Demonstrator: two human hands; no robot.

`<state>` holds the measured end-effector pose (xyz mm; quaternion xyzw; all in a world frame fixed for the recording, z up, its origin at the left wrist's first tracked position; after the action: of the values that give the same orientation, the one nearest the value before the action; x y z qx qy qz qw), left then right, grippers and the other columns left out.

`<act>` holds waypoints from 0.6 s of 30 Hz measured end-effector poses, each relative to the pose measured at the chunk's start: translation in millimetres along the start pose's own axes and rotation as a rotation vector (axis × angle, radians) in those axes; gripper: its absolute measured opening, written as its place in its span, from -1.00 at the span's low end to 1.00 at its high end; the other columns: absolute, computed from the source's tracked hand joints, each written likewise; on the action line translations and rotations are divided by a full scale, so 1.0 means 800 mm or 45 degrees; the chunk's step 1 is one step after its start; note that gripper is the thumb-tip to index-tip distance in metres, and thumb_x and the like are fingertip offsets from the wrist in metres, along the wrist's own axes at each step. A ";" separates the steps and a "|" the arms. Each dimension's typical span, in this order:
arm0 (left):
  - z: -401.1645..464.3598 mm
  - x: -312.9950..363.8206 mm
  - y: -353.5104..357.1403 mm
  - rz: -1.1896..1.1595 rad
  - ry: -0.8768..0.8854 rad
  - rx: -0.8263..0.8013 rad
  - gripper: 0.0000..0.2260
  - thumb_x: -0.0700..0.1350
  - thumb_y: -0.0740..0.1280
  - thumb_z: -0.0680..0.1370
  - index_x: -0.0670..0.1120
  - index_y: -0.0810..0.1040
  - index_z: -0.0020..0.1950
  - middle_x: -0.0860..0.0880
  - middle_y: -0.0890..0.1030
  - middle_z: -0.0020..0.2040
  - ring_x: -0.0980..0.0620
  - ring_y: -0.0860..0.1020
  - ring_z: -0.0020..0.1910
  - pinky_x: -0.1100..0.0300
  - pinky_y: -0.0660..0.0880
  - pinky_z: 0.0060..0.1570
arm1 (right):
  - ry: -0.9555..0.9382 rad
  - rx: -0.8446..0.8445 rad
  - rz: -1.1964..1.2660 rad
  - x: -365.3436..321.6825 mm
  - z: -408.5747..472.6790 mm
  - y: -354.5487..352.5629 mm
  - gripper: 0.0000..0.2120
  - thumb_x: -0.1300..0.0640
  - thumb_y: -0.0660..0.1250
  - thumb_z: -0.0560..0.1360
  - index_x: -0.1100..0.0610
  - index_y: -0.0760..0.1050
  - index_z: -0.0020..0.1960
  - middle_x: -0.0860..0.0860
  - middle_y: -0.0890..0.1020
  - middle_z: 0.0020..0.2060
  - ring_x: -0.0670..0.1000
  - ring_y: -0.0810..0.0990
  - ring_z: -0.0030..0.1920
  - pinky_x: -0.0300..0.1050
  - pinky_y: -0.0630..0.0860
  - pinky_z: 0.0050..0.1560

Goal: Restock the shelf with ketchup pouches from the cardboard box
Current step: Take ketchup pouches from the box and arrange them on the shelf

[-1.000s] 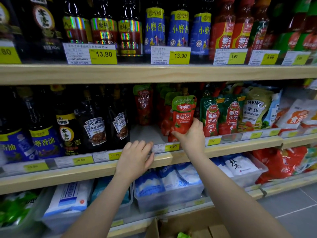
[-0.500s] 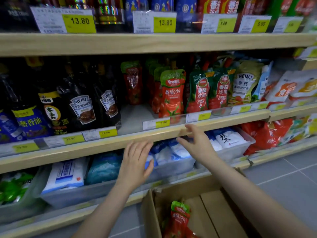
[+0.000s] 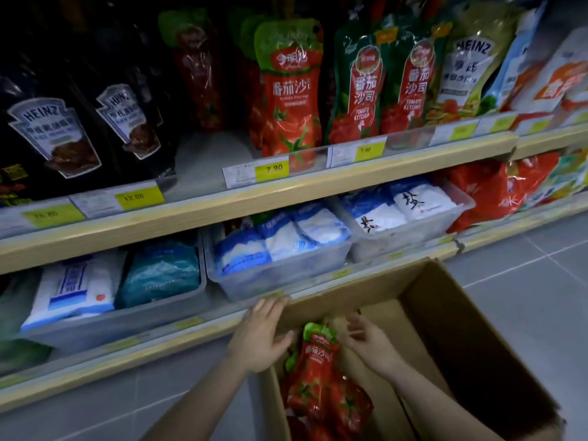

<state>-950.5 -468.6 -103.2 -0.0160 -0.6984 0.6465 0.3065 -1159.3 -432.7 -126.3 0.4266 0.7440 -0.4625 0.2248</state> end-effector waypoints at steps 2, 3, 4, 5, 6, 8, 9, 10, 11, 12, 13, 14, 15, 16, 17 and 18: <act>0.001 0.000 0.002 0.009 0.032 0.018 -0.41 0.18 0.09 0.47 -0.07 0.27 0.44 -0.02 0.41 0.32 -0.02 0.35 0.29 0.07 0.32 0.27 | 0.068 -0.026 0.042 0.017 0.010 0.015 -0.56 0.12 0.40 0.44 0.22 0.40 0.27 0.15 0.56 0.10 0.03 0.54 0.04 -0.18 0.43 0.03; 0.001 0.000 0.002 0.012 0.047 0.022 -0.42 0.17 0.10 0.48 -0.07 0.28 0.43 -0.02 0.42 0.30 -0.02 0.35 0.27 0.07 0.33 0.26 | 0.103 -0.031 0.069 0.025 0.014 0.021 -0.55 0.12 0.41 0.44 0.23 0.41 0.27 0.15 0.57 0.08 0.01 0.54 0.02 -0.19 0.43 0.02; 0.002 0.000 0.003 0.015 0.059 0.023 -0.44 0.15 0.11 0.48 -0.08 0.29 0.42 -0.03 0.43 0.29 -0.02 0.36 0.26 0.07 0.33 0.25 | 0.126 -0.033 0.092 0.032 0.019 0.027 -0.55 0.11 0.41 0.43 0.22 0.42 0.26 0.13 0.59 0.06 -0.01 0.53 -0.01 -0.20 0.43 0.00; 0.003 0.000 0.004 0.016 0.070 0.022 -0.44 0.14 0.11 0.48 -0.08 0.30 0.42 -0.03 0.43 0.28 -0.02 0.36 0.25 0.06 0.33 0.24 | 0.135 -0.037 0.094 0.038 0.025 0.032 -0.56 0.09 0.41 0.43 0.22 0.44 0.25 0.09 0.60 0.02 -0.02 0.54 -0.02 -0.21 0.43 -0.01; 0.004 0.000 0.005 0.014 0.077 0.021 -0.45 0.14 0.11 0.48 -0.09 0.31 0.41 -0.03 0.44 0.27 -0.02 0.37 0.25 0.07 0.34 0.24 | 0.136 -0.049 0.074 0.043 0.032 0.037 -0.59 0.08 0.41 0.44 0.21 0.46 0.23 0.05 0.60 -0.01 -0.03 0.55 -0.03 -0.19 0.45 0.00; 0.006 0.000 0.004 -0.002 0.089 0.035 -0.46 0.12 0.13 0.47 -0.11 0.34 0.38 -0.03 0.46 0.24 -0.03 0.39 0.22 0.06 0.36 0.21 | 0.148 -0.072 0.070 0.053 0.047 0.048 -0.63 0.10 0.41 0.44 0.23 0.50 0.19 0.08 0.64 0.01 0.05 0.60 0.01 -0.06 0.51 0.08; 0.006 0.001 0.004 -0.013 0.095 0.046 -0.48 0.11 0.14 0.47 -0.13 0.36 0.36 -0.04 0.48 0.22 -0.03 0.40 0.19 0.05 0.37 0.19 | 0.174 -0.074 0.096 0.057 0.055 0.053 -0.64 0.12 0.41 0.44 0.25 0.51 0.17 0.14 0.64 0.02 0.10 0.61 0.03 0.00 0.52 0.10; 0.007 0.001 0.003 -0.020 0.100 0.054 -0.48 0.10 0.15 0.47 -0.14 0.38 0.35 -0.05 0.49 0.20 -0.04 0.41 0.18 0.04 0.38 0.18 | 0.200 -0.062 0.114 0.059 0.061 0.057 -0.66 0.14 0.40 0.44 0.27 0.52 0.16 0.17 0.64 0.02 0.11 0.61 0.02 -0.02 0.52 0.07; 0.008 0.001 0.002 -0.025 0.102 0.056 -0.49 0.09 0.15 0.47 -0.14 0.38 0.34 -0.06 0.49 0.19 -0.04 0.41 0.17 0.04 0.38 0.17 | 0.225 -0.036 0.120 0.061 0.066 0.059 -0.69 0.17 0.39 0.45 0.29 0.52 0.13 0.20 0.64 0.01 0.09 0.60 -0.01 -0.09 0.50 -0.01; 0.008 0.001 0.002 -0.030 0.100 0.053 -0.49 0.09 0.16 0.47 -0.14 0.38 0.34 -0.06 0.49 0.19 -0.04 0.40 0.17 0.04 0.38 0.17 | 0.246 0.004 0.135 0.060 0.069 0.058 -0.75 0.20 0.37 0.46 0.32 0.54 0.09 0.21 0.64 -0.02 0.07 0.59 -0.05 -0.15 0.45 -0.10; 0.009 0.001 0.001 -0.040 0.097 0.050 -0.50 0.09 0.16 0.47 -0.14 0.38 0.34 -0.05 0.49 0.19 -0.03 0.40 0.18 0.04 0.37 0.17 | 0.269 0.047 0.175 0.060 0.071 0.057 -0.82 0.23 0.35 0.47 0.33 0.56 0.00 0.23 0.65 -0.07 0.07 0.59 -0.10 -0.17 0.41 -0.17; 0.009 0.001 0.001 -0.055 0.095 0.050 -0.50 0.09 0.15 0.47 -0.14 0.38 0.34 -0.05 0.48 0.19 -0.03 0.39 0.18 0.05 0.37 0.17 | 0.290 0.082 0.227 0.061 0.072 0.055 -0.89 0.26 0.33 0.48 0.32 0.57 -0.11 0.23 0.65 -0.16 0.07 0.59 -0.18 -0.20 0.40 -0.24; 0.009 0.001 0.000 -0.071 0.092 0.052 -0.50 0.09 0.14 0.47 -0.14 0.39 0.33 -0.05 0.49 0.18 -0.02 0.39 0.18 0.06 0.37 0.18 | 0.305 0.110 0.288 0.059 0.071 0.051 -0.87 0.29 0.30 0.49 0.29 0.53 -0.22 0.19 0.64 -0.27 0.04 0.57 -0.29 -0.26 0.41 -0.34; 0.009 0.002 0.000 -0.082 0.091 0.055 -0.50 0.09 0.14 0.47 -0.13 0.39 0.33 -0.04 0.49 0.18 -0.01 0.39 0.18 0.07 0.36 0.18 | 0.311 0.122 0.350 0.057 0.069 0.049 -0.80 0.32 0.28 0.50 0.24 0.47 -0.30 0.13 0.59 -0.37 -0.03 0.53 -0.40 -0.34 0.39 -0.46; 0.010 0.002 0.000 -0.087 0.091 0.058 -0.51 0.09 0.13 0.47 -0.13 0.39 0.33 -0.04 0.49 0.18 0.00 0.39 0.18 0.07 0.37 0.18 | 0.313 0.117 0.405 0.054 0.066 0.045 -0.76 0.34 0.26 0.51 0.21 0.43 -0.34 0.08 0.53 -0.44 -0.08 0.50 -0.50 -0.39 0.35 -0.57; 0.010 0.003 0.000 -0.089 0.093 0.061 -0.51 0.10 0.13 0.48 -0.13 0.39 0.32 -0.04 0.49 0.18 0.00 0.39 0.17 0.07 0.37 0.18 | 0.309 0.107 0.460 0.050 0.061 0.042 -0.74 0.35 0.24 0.51 0.20 0.40 -0.35 0.06 0.49 -0.47 -0.13 0.49 -0.57 -0.40 0.33 -0.62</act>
<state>-955.7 -474.7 -101.8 -0.0079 -0.6713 0.6510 0.3543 -1155.3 -451.5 -195.0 0.6145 0.6572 -0.3907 0.1946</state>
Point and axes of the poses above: each hand's wrist, its own z-axis towards the middle knuckle, its own y-axis out of the palm, x = y × z, the point moved 7 cm from there along z, towards the middle knuckle
